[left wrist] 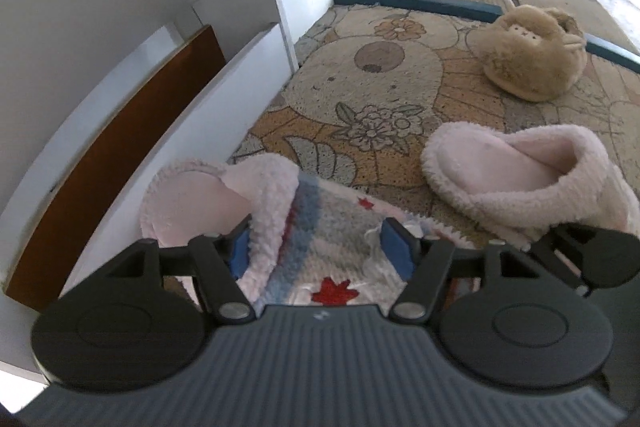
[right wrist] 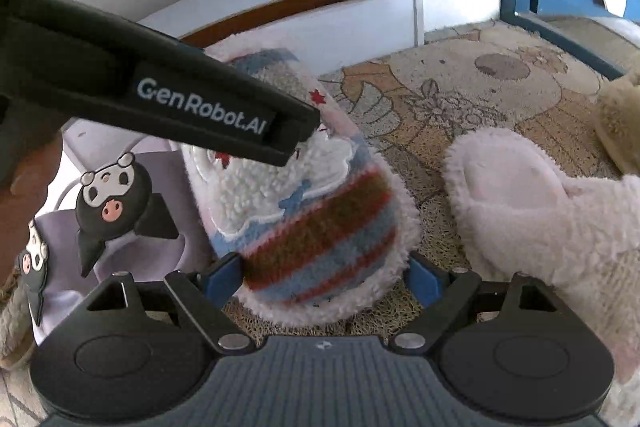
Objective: Organize scattered shoes
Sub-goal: 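Carry both striped slippers toward the white shelf with both tools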
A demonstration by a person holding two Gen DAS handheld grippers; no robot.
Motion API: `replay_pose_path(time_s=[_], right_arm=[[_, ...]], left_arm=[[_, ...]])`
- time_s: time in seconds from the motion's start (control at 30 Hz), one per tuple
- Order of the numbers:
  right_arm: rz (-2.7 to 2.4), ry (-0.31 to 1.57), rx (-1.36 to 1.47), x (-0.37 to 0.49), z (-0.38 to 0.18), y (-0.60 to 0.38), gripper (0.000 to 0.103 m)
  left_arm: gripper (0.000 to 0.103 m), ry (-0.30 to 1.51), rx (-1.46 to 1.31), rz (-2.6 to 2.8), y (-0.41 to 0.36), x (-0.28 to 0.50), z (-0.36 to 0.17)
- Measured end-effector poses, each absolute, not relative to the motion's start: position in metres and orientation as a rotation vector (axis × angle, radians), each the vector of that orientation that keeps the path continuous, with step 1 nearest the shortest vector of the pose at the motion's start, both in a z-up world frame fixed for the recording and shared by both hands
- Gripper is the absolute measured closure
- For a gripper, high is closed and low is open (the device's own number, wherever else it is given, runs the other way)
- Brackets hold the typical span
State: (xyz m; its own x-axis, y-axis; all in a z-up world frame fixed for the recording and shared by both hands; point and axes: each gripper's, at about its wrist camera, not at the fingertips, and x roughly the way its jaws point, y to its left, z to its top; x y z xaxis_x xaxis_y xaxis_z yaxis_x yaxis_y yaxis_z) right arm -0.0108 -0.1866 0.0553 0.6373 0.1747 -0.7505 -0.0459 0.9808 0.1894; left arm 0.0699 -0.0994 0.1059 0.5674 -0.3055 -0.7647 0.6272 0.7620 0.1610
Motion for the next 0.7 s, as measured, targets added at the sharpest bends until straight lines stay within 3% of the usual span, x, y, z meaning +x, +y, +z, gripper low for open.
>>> replay_pose_path(time_s=[0.23,0.3,0.4,0.7], right_arm=[[0.134,0.887,0.174,-0.009,0.053,-0.189,0.014],[0.134,0.889,0.178,-0.009,0.054,-0.190,0.014],[0.132,0.897,0.200,-0.009,0.055,-0.191,0.015],[0.108,0.883,0.238,-0.014,0.062,-0.194,0.021]], left_arm=[[0.020,0.782,0.481,-0.549,-0.105,0.070,0.099],[0.009,0.797,0.471,-0.544,-0.103,0.073,0.097],[0.000,0.839,0.428,-0.540,-0.096,0.082,0.094],[0.000,0.872,0.417,-0.513,-0.094,0.087,0.096]])
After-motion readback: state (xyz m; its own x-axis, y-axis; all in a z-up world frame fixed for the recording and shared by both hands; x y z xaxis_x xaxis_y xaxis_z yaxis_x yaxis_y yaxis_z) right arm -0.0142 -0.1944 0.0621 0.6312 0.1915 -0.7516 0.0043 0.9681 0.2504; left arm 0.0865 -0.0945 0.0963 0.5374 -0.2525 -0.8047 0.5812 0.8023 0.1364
